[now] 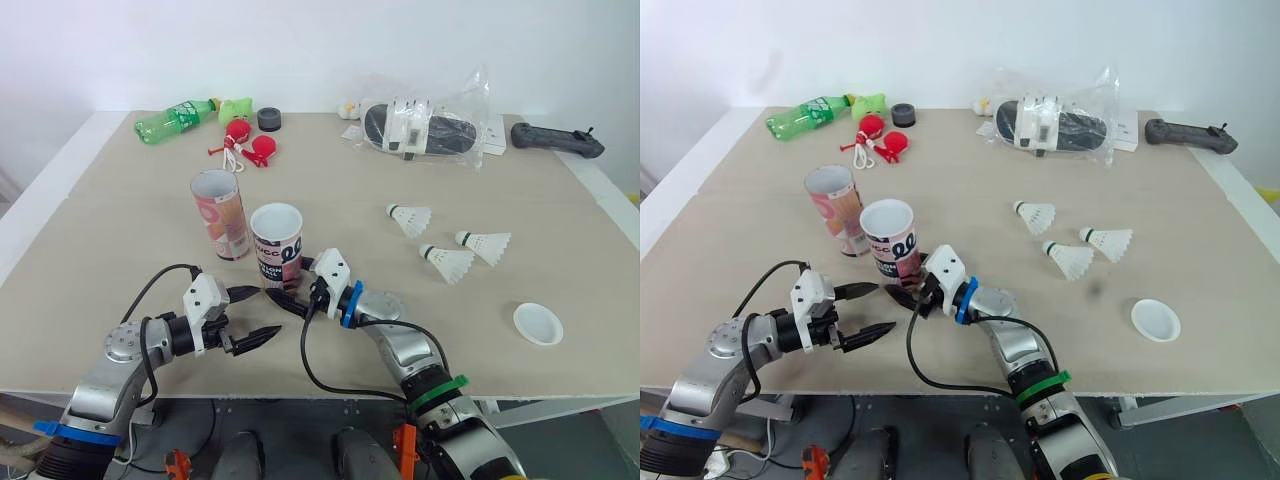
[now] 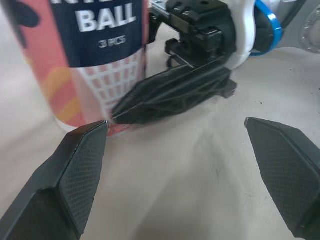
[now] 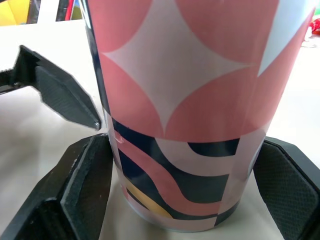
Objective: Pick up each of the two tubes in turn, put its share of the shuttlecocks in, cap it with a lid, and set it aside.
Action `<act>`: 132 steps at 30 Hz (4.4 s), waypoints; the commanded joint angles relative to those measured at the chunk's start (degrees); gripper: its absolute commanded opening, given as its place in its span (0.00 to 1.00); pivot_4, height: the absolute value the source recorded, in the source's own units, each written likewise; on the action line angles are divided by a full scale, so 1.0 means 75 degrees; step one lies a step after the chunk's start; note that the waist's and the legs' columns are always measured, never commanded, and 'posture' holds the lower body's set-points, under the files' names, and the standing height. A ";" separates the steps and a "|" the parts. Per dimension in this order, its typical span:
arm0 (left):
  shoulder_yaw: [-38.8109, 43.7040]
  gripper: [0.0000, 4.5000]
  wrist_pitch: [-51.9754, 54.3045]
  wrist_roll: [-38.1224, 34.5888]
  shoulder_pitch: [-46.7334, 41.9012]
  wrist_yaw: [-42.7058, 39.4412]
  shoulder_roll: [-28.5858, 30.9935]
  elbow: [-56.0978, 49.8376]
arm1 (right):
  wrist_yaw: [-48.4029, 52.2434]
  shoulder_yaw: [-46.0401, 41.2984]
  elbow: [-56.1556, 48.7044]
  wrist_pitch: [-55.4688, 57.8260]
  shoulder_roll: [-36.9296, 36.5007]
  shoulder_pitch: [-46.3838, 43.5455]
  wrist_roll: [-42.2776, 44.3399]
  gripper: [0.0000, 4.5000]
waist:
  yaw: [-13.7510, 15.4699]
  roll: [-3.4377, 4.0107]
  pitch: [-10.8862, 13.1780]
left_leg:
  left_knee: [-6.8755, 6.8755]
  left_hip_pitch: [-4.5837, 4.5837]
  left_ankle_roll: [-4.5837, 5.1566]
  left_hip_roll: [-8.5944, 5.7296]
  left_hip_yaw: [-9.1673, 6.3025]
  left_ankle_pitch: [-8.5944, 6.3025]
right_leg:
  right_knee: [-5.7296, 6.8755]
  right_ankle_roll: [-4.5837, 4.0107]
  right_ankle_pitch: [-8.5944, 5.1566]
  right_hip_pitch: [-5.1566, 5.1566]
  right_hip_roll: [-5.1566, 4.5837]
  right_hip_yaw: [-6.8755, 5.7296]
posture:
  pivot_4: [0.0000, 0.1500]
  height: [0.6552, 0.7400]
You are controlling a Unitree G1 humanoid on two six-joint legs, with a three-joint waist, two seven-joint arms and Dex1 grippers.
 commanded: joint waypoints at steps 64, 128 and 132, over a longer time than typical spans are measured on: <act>-0.1877 1.00 -0.0230 0.0491 -0.4785 0.0028 -0.3699 0.2128 | -0.4264 -0.7573 0.0819 0.0166 -0.3719 0.1781 0.1366 0.67 | -0.0003 0.0076 -0.0005 | -0.0013 -0.0008 0.0020 0.0033 0.0040 0.0064 | 0.0003 -0.0007 0.0069 -0.0037 0.0064 0.0060 | 1.00 1.00; 0.0145 1.00 0.0278 0.0842 -0.0172 0.3497 -0.2693 -0.1594 | -0.0724 -0.2506 -0.7686 0.5548 -0.5394 0.1593 0.5300 0.98 | 0.0166 -0.0005 0.0024 | -0.0008 -0.0037 0.0033 0.0033 0.0014 0.0086 | -0.0010 -0.0009 0.0086 -0.0050 0.0076 0.0066 | 1.00 1.00; 0.0704 1.00 -0.0079 0.1188 0.0254 0.4507 -0.2876 -0.1529 | -0.0300 -0.1924 -0.7191 0.5378 -0.5105 0.1074 0.4832 0.98 | 0.0237 -0.0017 0.0031 | -0.0009 -0.0038 0.0030 0.0036 0.0010 0.0083 | -0.0010 -0.0014 0.0085 -0.0055 0.0079 0.0058 | 1.00 1.00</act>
